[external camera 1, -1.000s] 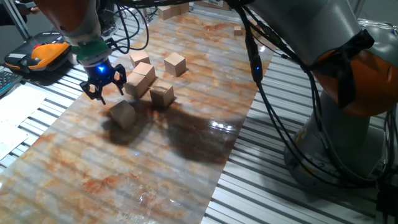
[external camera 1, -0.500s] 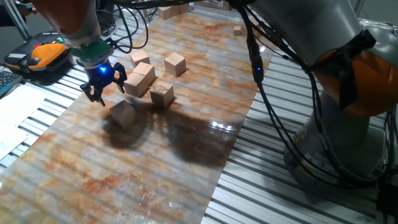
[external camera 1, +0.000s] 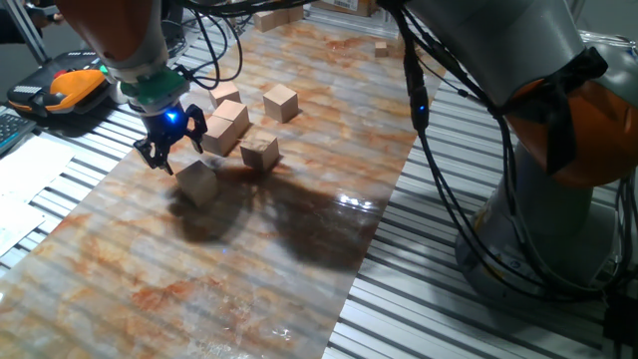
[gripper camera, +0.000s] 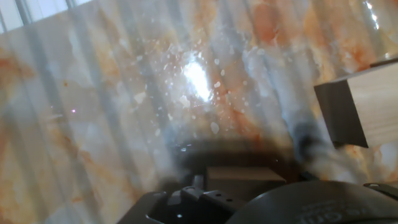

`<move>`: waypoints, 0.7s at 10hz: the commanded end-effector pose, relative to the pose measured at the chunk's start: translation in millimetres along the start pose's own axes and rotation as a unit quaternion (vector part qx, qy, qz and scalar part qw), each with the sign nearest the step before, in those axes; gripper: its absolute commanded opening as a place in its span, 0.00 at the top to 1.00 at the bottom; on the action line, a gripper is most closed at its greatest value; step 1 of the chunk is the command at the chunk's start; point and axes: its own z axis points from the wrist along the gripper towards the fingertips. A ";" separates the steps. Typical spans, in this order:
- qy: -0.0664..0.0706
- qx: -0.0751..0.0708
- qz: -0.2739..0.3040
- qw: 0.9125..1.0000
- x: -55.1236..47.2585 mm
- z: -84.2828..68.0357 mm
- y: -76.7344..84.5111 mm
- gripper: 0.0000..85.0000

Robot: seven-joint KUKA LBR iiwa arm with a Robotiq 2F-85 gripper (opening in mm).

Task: Stack the blocks into a pyramid shape

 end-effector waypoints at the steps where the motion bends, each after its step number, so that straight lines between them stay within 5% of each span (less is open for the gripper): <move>1: -0.001 0.001 -0.001 1.000 1.5 0.3 -0.1 0.20; 3: -0.001 0.003 -0.008 1.000 4.4 1.6 0.1 0.20; 4: -0.001 0.006 -0.016 1.000 5.7 2.2 0.3 0.40; 7: 0.001 0.018 -0.038 0.999 7.8 3.2 0.4 0.40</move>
